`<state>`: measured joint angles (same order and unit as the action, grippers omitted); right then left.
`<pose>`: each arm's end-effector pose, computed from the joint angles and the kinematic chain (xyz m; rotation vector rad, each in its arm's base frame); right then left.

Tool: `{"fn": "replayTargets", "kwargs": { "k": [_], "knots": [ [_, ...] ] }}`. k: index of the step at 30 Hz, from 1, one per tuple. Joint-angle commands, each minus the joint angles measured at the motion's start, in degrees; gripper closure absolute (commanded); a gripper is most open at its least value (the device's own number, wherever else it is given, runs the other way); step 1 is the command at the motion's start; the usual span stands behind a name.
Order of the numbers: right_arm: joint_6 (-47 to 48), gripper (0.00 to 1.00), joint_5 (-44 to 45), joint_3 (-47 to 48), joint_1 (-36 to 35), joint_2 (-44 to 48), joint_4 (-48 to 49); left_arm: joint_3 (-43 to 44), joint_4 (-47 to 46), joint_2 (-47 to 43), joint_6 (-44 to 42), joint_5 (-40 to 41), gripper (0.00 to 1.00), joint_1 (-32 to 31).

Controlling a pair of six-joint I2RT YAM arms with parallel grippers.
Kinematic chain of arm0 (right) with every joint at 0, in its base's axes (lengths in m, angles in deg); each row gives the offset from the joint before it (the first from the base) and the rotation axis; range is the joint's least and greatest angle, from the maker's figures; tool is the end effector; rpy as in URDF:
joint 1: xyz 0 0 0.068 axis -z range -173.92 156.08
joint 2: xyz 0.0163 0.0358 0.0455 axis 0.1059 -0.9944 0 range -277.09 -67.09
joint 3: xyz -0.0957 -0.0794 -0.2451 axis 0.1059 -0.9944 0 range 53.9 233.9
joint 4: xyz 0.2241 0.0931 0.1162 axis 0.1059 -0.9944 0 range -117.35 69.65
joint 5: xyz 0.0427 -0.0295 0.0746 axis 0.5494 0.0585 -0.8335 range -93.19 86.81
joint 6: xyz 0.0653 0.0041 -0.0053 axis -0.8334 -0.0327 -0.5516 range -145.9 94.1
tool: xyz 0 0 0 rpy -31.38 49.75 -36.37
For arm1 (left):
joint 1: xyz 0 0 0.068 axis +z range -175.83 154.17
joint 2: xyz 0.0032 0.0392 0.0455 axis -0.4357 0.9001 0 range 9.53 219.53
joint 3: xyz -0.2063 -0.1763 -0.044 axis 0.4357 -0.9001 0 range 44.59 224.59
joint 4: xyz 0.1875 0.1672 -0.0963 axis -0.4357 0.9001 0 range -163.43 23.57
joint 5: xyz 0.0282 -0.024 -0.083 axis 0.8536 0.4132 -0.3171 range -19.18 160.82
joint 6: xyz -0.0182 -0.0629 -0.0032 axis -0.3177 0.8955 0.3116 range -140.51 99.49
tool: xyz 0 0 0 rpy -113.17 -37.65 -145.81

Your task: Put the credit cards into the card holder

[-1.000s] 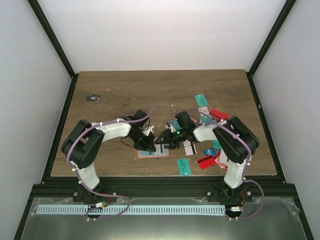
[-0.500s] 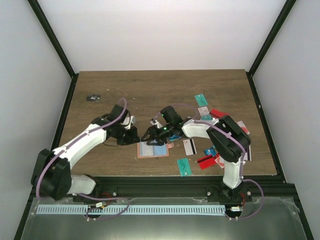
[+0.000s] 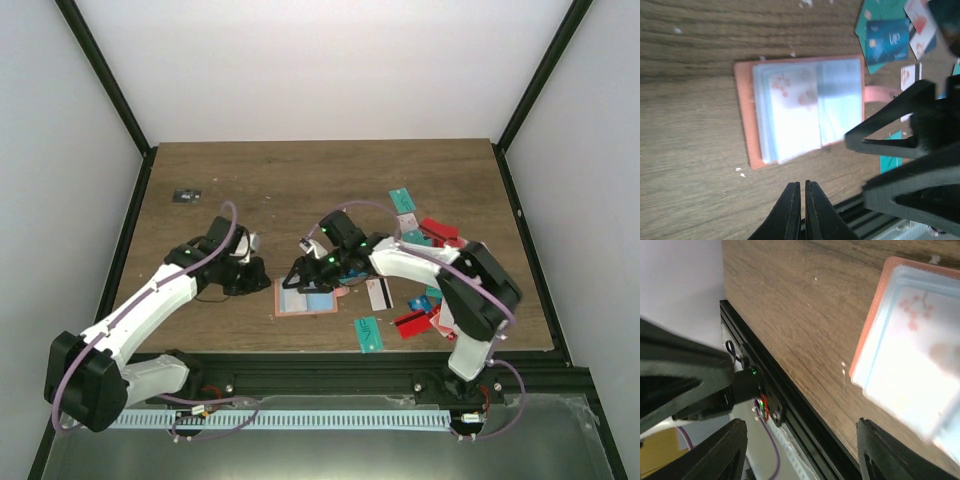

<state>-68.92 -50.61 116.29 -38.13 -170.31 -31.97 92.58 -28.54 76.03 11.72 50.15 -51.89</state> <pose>0.2443 0.2908 0.1661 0.4216 -2.6369 -1.4592 0.1965 -0.1164 0.2248 -0.0302 2.8118 -0.7711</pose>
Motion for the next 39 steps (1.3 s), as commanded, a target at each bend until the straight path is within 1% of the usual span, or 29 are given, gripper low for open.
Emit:
{"fn": "replayTargets", "kwargs": {
  "k": [1, 3, 7, 11, 14, 17, 23, 27, 31, 34, 39],
  "knots": [
    [2.5, 0.35, 9.3, -5.6, 1.1, 10.5, -9.7, 1.8, -1.2, 1.5, -1.3, -1.4, 0.94, -4.3],
    [1.3, 0.33, 12.6, -9.4, 1.6, 14.9, -12.9, 2.5, -3.2, 3.0, -1.1, -1.8, 0.94, -7.4],
    [-2.3, 0.24, 18.5, -15.4, 2.4, 23.3, -20.2, 4.8, -7.8, 8.2, -0.6, -2.3, 0.94, -13.7],
    [-8.2, 0.16, 18.7, -23.4, 2.5, 32.6, -24.1, 8.3, -11.6, 15.2, -1.0, -3.9, 0.94, -18.2],
    [-12.6, 0.14, 19.1, -28.5, 2.5, 40.4, -25.7, 12.2, -13.0, 20.5, -2.1, -5.4, 0.94, -20.3],
    [-15.1, 0.13, 19.5, -31.6, 2.5, 46.1, -27.4, 16.3, -13.2, 26.3, -3.6, -6.2, 0.94, -22.6],
    [-18.2, 0.11, 19.9, -36.8, 2.5, 50.1, -28.2, 25.0, -12.0, 38.8, -6.5, -6.4, 0.94, -26.9],
    [-19.9, 0.11, 20.6, -39.3, 2.6, 52.4, -27.0, 29.7, -11.5, 45.5, -6.9, -7.3, 0.94, -28.4],
    [-20.7, 0.11, 20.8, -41.3, 2.7, 53.5, -25.9, 34.9, -8.4, 51.4, -8.8, -7.1, 0.94, -29.4],
    [-21.6, 0.11, 20.5, -43.1, 2.8, 54.4, -24.6, 36.7, -6.9, 53.9, -9.8, -6.4, 0.95, -30.0],
    [-22.6, 0.1, 20.7, -45.2, 3.2, 56.3, -22.9, 36.5, -5.9, 55.8, -11.2, -4.9, 0.95, -31.0]
  ]
}}
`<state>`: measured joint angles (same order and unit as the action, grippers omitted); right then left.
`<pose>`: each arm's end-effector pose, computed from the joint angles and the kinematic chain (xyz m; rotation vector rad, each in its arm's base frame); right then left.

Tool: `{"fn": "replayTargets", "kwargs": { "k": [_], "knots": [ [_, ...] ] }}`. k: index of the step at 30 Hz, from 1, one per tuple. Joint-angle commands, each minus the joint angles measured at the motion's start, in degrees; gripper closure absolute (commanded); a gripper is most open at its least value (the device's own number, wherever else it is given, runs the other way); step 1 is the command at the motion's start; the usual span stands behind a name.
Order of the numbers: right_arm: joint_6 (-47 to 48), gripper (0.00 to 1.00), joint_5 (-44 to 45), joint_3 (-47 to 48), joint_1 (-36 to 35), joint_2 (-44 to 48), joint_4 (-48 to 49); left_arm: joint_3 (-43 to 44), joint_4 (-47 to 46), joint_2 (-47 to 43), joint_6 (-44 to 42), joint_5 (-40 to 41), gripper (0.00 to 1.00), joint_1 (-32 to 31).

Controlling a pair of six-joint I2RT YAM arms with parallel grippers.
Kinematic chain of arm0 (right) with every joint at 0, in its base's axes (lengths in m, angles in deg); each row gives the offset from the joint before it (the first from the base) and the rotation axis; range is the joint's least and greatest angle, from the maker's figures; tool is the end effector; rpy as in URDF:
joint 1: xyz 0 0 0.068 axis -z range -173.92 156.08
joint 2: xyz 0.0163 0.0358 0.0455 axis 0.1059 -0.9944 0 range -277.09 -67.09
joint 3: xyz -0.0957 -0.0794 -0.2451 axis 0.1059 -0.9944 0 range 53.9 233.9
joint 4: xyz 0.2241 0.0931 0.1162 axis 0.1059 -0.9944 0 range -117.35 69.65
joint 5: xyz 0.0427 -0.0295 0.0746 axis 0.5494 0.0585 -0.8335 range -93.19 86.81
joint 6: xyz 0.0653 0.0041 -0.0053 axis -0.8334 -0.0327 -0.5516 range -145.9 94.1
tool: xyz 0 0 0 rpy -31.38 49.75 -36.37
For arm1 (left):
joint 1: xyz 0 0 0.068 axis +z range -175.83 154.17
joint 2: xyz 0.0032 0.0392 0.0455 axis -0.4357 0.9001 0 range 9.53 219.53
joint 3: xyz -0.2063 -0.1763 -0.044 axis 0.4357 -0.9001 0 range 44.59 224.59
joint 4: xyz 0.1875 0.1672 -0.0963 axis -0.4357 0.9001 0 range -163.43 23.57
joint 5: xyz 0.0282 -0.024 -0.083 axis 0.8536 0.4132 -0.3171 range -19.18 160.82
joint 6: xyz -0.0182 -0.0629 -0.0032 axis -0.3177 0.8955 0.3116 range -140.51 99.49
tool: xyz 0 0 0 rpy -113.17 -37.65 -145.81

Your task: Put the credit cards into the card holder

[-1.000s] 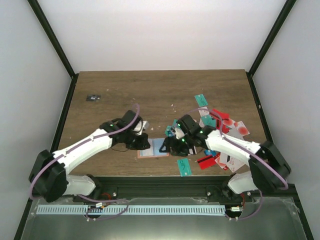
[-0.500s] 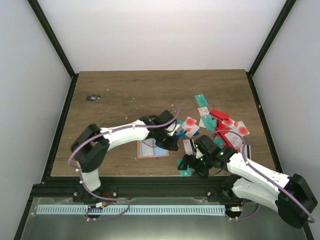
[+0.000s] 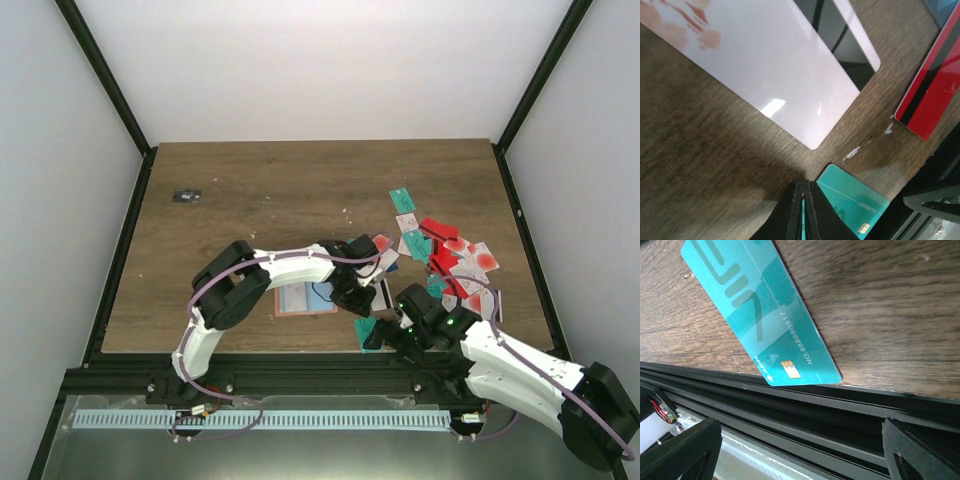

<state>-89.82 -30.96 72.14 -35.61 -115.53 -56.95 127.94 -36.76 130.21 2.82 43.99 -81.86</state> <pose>0.0881 0.1108 0.1271 -0.4095 -2.8369 -0.8960 0.2190 -0.3667 0.1212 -0.9244 -2.7999 0.8055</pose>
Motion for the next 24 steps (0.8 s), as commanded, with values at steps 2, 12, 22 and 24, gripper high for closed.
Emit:
{"fn": "replayTargets", "kwargs": {
  "k": [2, 12, 22, 24],
  "knots": [
    [-2.0, 0.1, 0.9, -1.9, 0.9, 1.7, 3.1, 0.8, 2.5, 2.3, -2.6, 1.7, 0.95, -1.4],
    [-3.8, 0.12, 0.0, -6.1, 1.5, 2.0, 8.9, 0.2, 2.3, 3.6, -2.9, 1.4, 0.95, -3.4],
    [-4.5, 0.29, -2.6, -11.1, 2.7, 0.6, 18.1, 0.9, 2.5, 4.0, -2.9, 1.0, 0.95, -3.5],
    [-4.5, 0.33, -2.8, -11.6, 2.9, 0.0, 19.2, 0.7, 2.6, 3.9, -3.1, 0.9, 0.95, -3.4]
  ]
}}
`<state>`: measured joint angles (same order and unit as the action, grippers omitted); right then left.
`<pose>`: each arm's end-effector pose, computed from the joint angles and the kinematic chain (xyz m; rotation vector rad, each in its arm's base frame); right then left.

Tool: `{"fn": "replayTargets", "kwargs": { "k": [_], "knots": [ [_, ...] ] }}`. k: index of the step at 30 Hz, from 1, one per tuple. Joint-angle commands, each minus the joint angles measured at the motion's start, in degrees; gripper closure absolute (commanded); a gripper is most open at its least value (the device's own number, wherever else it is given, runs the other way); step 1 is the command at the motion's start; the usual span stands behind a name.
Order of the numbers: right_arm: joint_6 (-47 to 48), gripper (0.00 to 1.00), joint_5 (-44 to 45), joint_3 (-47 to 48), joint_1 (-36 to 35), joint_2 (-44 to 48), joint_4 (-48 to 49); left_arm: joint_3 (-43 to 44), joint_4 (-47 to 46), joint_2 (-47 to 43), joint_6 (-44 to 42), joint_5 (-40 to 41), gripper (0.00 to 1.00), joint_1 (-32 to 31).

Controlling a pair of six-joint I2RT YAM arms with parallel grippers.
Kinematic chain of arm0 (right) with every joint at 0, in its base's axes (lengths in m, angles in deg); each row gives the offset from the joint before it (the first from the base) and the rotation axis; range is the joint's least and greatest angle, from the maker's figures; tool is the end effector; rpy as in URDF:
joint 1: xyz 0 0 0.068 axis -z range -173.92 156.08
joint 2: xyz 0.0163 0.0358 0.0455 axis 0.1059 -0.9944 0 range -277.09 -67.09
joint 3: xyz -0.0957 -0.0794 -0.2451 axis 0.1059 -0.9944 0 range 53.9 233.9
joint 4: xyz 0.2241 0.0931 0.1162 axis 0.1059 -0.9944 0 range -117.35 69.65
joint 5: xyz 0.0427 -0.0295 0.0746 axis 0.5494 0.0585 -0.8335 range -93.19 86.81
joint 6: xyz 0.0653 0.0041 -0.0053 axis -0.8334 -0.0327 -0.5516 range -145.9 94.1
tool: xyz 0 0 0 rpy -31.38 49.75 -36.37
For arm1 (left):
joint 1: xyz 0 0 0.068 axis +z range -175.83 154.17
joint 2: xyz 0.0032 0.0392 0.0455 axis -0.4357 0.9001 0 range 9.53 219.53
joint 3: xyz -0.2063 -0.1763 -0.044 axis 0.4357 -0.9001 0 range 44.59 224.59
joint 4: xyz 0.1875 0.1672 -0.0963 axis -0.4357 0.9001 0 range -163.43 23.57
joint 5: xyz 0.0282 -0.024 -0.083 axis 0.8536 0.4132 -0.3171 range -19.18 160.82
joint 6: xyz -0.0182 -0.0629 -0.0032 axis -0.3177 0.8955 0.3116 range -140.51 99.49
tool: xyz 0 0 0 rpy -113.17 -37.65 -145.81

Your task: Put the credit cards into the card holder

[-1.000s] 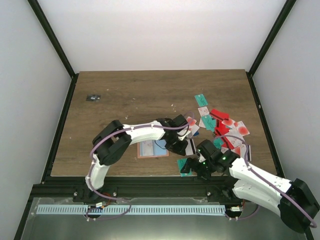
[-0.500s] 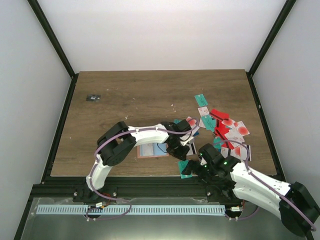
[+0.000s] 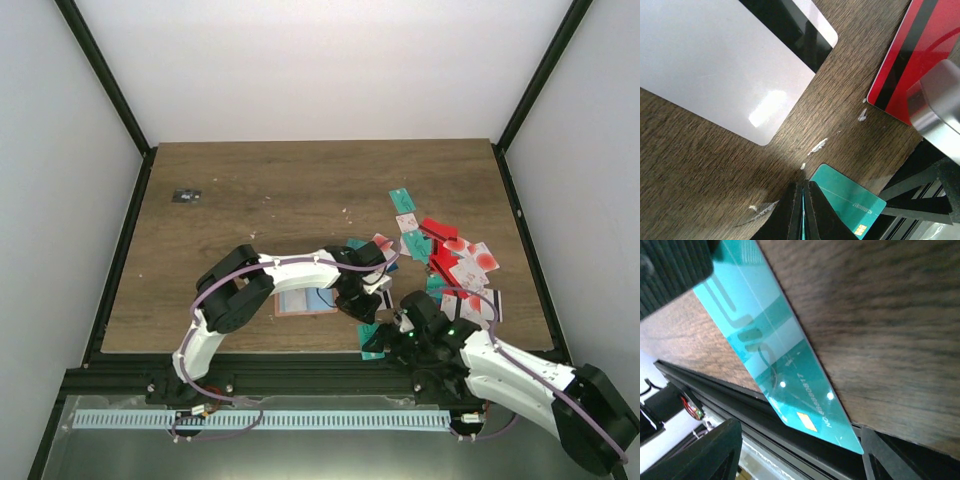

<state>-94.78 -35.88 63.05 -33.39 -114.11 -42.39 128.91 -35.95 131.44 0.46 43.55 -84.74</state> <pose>0.0857 0.1068 0.0985 -0.4940 -2.7453 -1.0835 0.2011 -0.3793 0.1168 -1.0401 -2.7393 0.7912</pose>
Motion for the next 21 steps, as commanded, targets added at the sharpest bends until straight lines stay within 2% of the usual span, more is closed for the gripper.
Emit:
{"fn": "replayTargets", "kwargs": {
  "k": [1, 5, 16, 19, 21],
  "knots": [
    [0.5, 0.35, 2.2, -2.8, 0.7, -1.6, 5.1, -0.4, 1.7, 2.6, -0.8, 1.3, 0.95, -0.5],
    [0.2, 0.44, 2.3, -4.3, 1.0, -1.8, 6.9, -0.6, 1.6, 2.4, -0.8, 1.2, 0.95, -0.6],
    [-0.3, 0.59, 3.4, -5.9, 1.5, -0.7, 8.1, -3.7, -0.8, 1.2, 0.1, -0.1, 0.96, -0.5],
    [-0.3, 0.67, 3.5, -5.8, 1.4, -0.6, 8.3, -4.9, -1.7, 0.5, 0.7, -0.2, 0.96, -0.5],
    [-0.4, 0.77, 3.4, -5.9, 1.5, -0.6, 8.8, -5.8, -2.3, 0.2, 1.1, -0.3, 0.96, -0.5]
  ]
}}
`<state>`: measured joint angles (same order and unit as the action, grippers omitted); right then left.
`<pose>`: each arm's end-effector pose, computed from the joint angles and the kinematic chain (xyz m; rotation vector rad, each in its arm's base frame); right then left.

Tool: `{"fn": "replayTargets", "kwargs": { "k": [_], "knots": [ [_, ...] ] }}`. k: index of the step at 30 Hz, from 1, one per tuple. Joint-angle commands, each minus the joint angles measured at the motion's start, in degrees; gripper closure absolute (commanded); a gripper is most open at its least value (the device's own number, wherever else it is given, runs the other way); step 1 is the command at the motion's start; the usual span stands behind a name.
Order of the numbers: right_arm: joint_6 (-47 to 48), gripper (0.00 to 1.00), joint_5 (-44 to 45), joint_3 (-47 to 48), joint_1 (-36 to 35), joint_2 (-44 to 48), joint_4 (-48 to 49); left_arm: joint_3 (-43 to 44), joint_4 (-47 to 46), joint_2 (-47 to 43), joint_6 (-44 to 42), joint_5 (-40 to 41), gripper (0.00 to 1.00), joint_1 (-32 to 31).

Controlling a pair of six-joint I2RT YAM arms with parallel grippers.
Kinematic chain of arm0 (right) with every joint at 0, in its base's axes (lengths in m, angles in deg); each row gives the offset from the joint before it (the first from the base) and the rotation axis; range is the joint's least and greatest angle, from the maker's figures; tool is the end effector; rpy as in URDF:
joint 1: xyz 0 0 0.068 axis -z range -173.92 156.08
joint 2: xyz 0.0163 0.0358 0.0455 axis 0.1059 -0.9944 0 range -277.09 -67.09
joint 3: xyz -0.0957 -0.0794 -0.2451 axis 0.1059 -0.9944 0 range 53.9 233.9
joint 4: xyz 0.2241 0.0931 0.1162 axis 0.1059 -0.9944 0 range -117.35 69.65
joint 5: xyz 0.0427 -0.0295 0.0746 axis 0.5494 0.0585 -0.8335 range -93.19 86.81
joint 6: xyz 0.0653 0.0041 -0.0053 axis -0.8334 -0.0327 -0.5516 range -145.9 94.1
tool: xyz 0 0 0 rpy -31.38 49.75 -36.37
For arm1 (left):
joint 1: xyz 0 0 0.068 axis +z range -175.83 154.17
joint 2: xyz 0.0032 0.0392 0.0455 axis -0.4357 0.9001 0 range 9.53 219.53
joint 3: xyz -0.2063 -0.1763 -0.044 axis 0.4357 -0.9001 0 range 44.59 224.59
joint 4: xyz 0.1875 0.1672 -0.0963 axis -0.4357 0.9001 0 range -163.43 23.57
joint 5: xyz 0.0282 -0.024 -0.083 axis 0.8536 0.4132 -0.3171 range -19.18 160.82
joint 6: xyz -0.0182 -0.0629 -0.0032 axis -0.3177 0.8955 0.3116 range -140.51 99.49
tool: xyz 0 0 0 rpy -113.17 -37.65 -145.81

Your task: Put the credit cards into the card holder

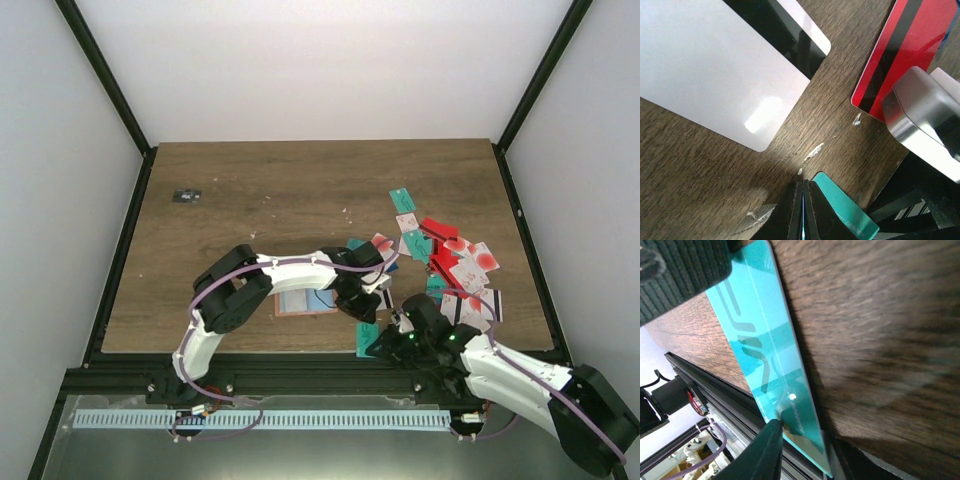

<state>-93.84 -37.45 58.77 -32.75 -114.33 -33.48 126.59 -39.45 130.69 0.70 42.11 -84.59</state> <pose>0.0852 0.1059 0.0865 -0.4394 -2.7458 -1.1989 0.2000 -0.3774 0.1138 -1.0449 -2.7295 0.8510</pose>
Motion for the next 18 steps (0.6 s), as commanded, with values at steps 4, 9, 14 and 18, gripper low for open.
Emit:
{"fn": "replayTargets", "kwargs": {
  "k": [4, 9, 14, 18],
  "knots": [
    [-1.3, 0.93, 4.6, -1.4, 0.8, -0.3, 0.4, -4.6, 0.4, -0.1, 1.5, 0.9, 0.96, -0.7],
    [-0.8, 0.98, 3.9, 0.1, 0.9, 1.3, -1.2, -3.7, 0.7, -2.7, 3.0, 0.7, 0.96, -0.6],
    [1.0, 0.99, 3.7, 3.9, 0.8, 4.9, -5.2, -0.6, 3.7, -7.6, 4.7, 2.2, 0.96, 0.4],
    [2.7, 0.99, 3.9, 8.1, 0.9, 7.1, -7.3, 1.4, 7.5, -13.3, 6.1, 4.6, 0.94, 2.5]
  ]
}}
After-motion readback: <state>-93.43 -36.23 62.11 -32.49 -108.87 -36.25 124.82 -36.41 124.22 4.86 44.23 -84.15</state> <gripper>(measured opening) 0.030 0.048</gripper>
